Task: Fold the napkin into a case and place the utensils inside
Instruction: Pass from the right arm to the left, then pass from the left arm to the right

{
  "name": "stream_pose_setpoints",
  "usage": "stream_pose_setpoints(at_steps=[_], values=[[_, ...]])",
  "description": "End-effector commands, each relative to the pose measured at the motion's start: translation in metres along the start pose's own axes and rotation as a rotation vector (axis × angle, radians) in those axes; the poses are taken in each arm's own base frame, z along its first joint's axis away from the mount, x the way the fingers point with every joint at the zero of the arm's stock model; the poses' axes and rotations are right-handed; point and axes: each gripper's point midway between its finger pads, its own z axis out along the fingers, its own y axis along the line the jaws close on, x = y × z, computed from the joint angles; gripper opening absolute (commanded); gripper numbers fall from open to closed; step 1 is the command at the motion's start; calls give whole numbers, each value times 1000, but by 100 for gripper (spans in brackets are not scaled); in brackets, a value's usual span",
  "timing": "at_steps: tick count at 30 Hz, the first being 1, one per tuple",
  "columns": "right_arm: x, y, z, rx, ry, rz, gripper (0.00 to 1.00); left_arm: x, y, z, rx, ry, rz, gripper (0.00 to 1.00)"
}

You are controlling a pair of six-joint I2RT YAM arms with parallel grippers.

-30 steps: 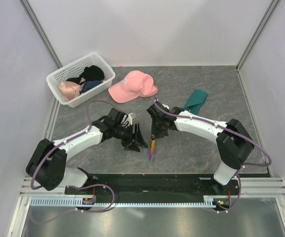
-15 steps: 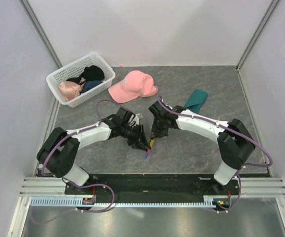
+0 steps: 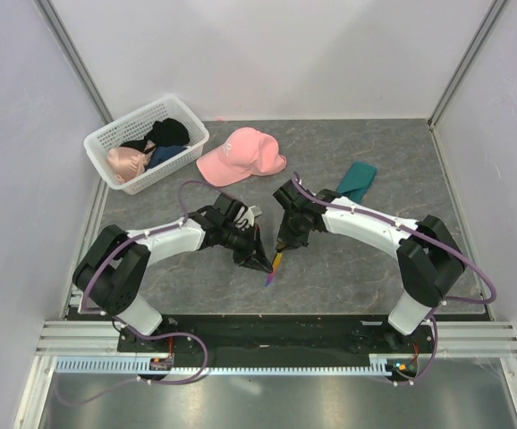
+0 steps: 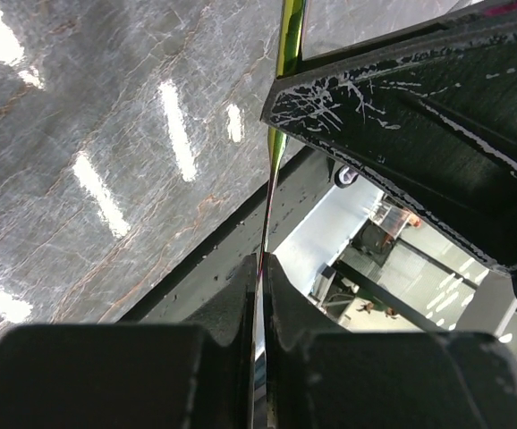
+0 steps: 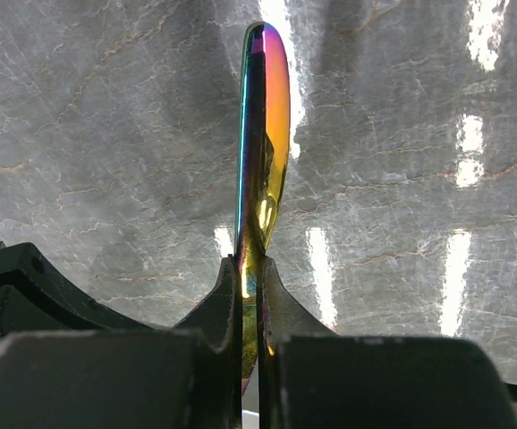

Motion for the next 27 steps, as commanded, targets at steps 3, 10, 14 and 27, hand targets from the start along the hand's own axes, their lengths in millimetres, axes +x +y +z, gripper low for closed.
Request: stream_pose_setpoints(at_steps=[3,10,14,27], values=[[-11,26,-23,-122,-42,67,0,-5,-19,1,68,28,54,2],[-9,8,-31,-153,-50,99,34,-17,-31,-1,105,11,74,2],[-6,3,-43,-221,-57,135,50,-22,-33,-1,110,10,62,2],[10,2,-24,-203,16,266,53,-22,-28,2,93,4,51,2]])
